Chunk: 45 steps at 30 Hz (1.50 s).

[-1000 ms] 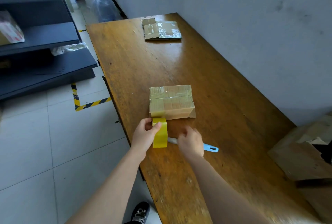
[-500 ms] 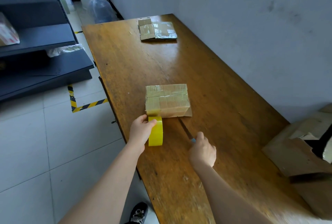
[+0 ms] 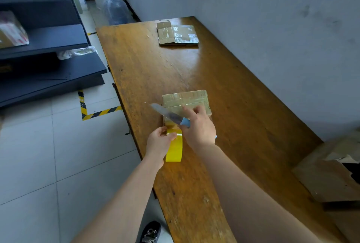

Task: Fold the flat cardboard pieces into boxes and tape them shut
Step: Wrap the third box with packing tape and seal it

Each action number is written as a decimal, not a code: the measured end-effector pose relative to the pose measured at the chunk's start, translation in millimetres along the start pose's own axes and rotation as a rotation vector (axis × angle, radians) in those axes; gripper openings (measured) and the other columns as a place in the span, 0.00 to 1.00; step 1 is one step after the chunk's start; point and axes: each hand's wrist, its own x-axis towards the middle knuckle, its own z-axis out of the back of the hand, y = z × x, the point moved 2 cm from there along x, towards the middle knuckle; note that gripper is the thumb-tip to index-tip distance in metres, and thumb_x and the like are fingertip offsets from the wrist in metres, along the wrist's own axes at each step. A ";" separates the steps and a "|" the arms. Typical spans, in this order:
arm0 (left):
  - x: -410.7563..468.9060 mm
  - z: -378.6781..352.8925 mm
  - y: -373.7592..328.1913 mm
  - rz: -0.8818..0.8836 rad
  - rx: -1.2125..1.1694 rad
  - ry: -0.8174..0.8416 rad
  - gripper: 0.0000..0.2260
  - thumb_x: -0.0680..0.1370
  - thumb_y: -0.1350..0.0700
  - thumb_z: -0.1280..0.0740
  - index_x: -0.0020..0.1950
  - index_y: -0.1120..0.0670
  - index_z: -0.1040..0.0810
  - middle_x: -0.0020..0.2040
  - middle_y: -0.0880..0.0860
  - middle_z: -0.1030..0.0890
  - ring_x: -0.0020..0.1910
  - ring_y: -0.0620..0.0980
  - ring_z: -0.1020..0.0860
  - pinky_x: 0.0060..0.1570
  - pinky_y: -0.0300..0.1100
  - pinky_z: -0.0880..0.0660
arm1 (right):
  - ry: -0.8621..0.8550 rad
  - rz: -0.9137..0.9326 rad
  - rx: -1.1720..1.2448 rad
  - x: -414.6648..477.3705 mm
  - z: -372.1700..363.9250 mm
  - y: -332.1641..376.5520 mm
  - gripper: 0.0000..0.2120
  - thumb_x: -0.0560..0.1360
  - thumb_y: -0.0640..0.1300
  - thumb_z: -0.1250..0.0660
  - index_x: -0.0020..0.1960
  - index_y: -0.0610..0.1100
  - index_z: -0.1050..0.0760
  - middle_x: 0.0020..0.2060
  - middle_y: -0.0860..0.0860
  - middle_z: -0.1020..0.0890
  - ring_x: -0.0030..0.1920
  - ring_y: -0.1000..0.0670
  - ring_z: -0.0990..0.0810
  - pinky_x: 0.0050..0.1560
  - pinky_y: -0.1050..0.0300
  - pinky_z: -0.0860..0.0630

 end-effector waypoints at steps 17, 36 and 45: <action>28.4 -5.6 -14.1 0.137 -0.041 0.210 0.17 0.76 0.53 0.30 0.63 0.49 0.30 0.54 0.53 0.22 0.51 0.52 0.22 0.41 0.43 0.27 | 0.121 0.042 -0.281 51.3 -13.2 2.6 0.09 0.76 0.41 0.35 0.55 0.49 0.26 0.51 0.50 0.26 0.34 0.44 0.25 0.26 0.60 0.40; 24.8 -8.0 -14.6 0.126 -0.028 0.103 0.06 0.79 0.52 0.35 0.55 0.48 0.27 0.55 0.55 0.22 0.54 0.56 0.23 0.56 0.54 0.23 | 0.154 0.001 0.002 59.9 -10.1 -8.9 0.30 0.67 0.61 0.26 0.67 0.56 0.27 0.61 0.55 0.29 0.52 0.52 0.23 0.37 0.59 0.26; 20.7 -10.2 -24.3 0.142 -0.031 0.076 0.05 0.79 0.53 0.36 0.54 0.47 0.27 0.55 0.56 0.23 0.54 0.59 0.23 0.57 0.59 0.24 | -0.281 0.139 -0.122 16.1 11.6 -23.9 0.11 0.76 0.53 0.33 0.41 0.47 0.20 0.36 0.53 0.22 0.40 0.49 0.25 0.35 0.58 0.36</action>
